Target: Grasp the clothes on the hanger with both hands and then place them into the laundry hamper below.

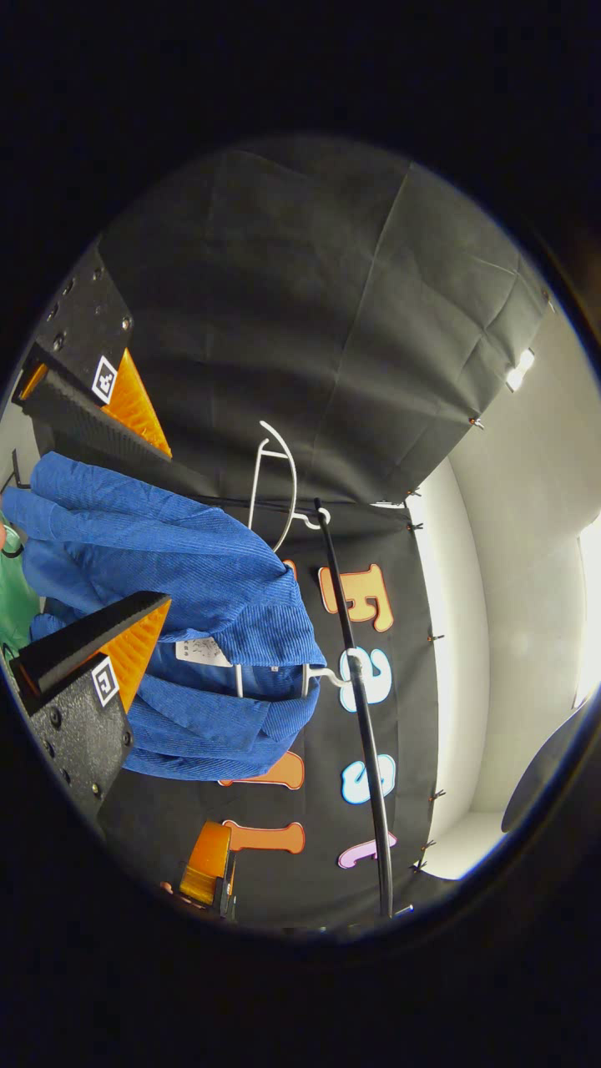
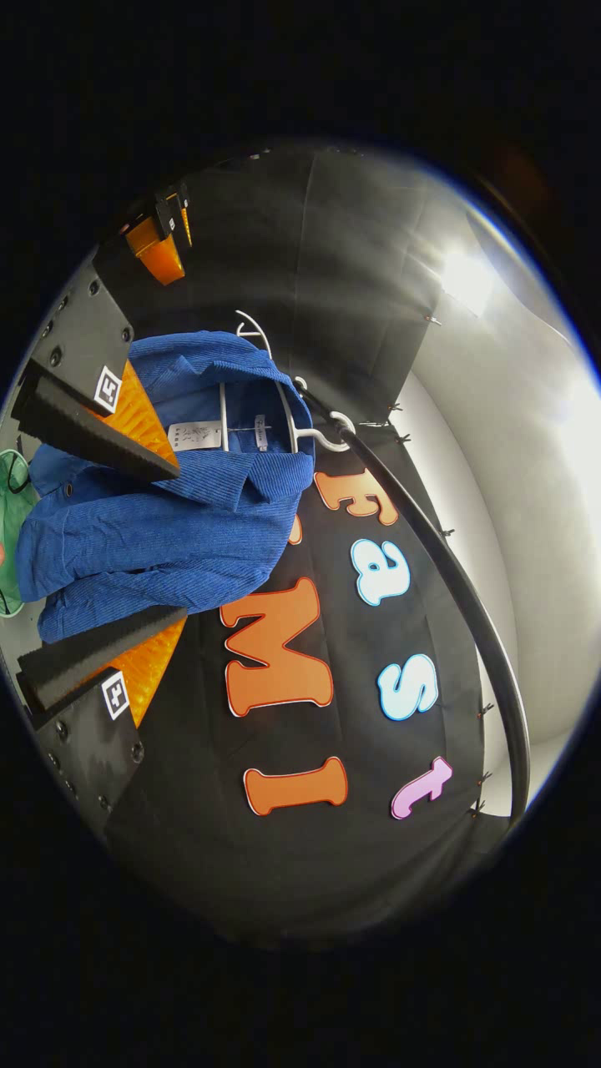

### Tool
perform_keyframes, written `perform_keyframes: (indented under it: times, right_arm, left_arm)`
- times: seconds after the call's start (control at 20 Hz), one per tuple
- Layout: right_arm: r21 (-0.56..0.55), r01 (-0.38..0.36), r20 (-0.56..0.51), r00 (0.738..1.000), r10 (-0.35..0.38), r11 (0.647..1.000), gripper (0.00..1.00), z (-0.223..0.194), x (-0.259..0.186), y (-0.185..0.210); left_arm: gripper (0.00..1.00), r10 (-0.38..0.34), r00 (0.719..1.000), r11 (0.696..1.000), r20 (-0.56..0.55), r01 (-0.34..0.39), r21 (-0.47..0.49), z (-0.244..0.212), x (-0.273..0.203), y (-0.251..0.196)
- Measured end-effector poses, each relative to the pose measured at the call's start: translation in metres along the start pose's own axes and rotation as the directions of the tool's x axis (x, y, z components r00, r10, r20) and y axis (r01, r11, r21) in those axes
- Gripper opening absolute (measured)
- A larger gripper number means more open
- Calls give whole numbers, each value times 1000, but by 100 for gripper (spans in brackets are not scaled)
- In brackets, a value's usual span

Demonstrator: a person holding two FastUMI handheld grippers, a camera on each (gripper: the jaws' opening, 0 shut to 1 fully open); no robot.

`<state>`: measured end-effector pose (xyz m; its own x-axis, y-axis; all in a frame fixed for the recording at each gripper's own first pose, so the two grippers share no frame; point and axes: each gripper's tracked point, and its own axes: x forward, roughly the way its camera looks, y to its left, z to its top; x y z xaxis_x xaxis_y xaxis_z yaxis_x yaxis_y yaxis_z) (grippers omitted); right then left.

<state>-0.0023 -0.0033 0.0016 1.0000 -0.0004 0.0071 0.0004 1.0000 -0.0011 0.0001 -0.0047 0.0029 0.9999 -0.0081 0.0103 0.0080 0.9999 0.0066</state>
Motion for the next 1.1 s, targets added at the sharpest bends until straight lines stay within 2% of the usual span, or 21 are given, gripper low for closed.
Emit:
perform_keyframes:
  times: [0.05, 0.1, 0.15, 0.35, 0.4, 0.45, 0.5, 0.65, 0.7, 0.8, 0.95, 1.0, 1.1]
  right_arm:
    - [1, -4, 1, 1000, 4, 1000, 89, 1, 1, 1]
    - [1, -9, 5, 1000, 9, 1000, 89, 1, 4, 3]
    - [-2, -14, 10, 1000, 14, 1000, 97, 3, 7, 5]
    - [-35, -53, 31, 998, 54, 998, 97, 7, 33, 28]
    - [-53, -53, 15, 998, 54, 997, 97, -2, 47, 34]
    - [-66, -56, -10, 998, 55, 996, 89, -14, 59, 41]
    - [-70, -73, -53, 996, 69, 995, 97, -30, 71, 50]
    - [-7, -120, -126, 985, 118, 993, 97, -63, 109, 81]
    - [12, -111, -147, 983, 111, 994, 100, -74, 124, 86]
    - [22, -84, -198, 976, 87, 996, 97, -100, 145, 90]
    - [-14, 24, -247, 969, -27, 1000, 97, -131, 173, 74]
    - [-28, 58, -244, 968, -64, 998, 97, -135, 180, 65]
    - [-37, 100, -222, 969, -106, 994, 96, -132, 188, 48]
  left_arm:
    - [92, 1, 1000, 1000, 0, -1, -1, -1, 0, 0]
    - [92, 3, 1000, 1000, -1, -3, -1, -1, 0, 1]
    - [92, 4, 1000, 1000, -2, -4, -2, -1, 0, 2]
    - [92, 13, 1000, 1000, -3, -14, -4, 0, -3, 6]
    - [92, 17, 1000, 1000, -3, -17, -8, 0, -4, 8]
    - [92, 21, 1000, 1000, -4, -21, -12, 0, -5, 8]
    - [92, 27, 1000, 1000, -6, -27, -15, -1, -7, 11]
    - [95, 51, 999, 999, 0, -51, -7, 1, -12, 19]
    - [92, 63, 998, 998, 2, -63, -1, 2, -15, 24]
    - [95, 92, 996, 996, 4, -92, 9, 3, -21, 34]
    - [95, 133, 991, 991, -2, -133, 2, 3, -31, 48]
    - [92, 145, 989, 990, -6, -145, 1, 1, -36, 53]
    - [92, 169, 985, 986, -12, -169, 13, 0, -43, 64]
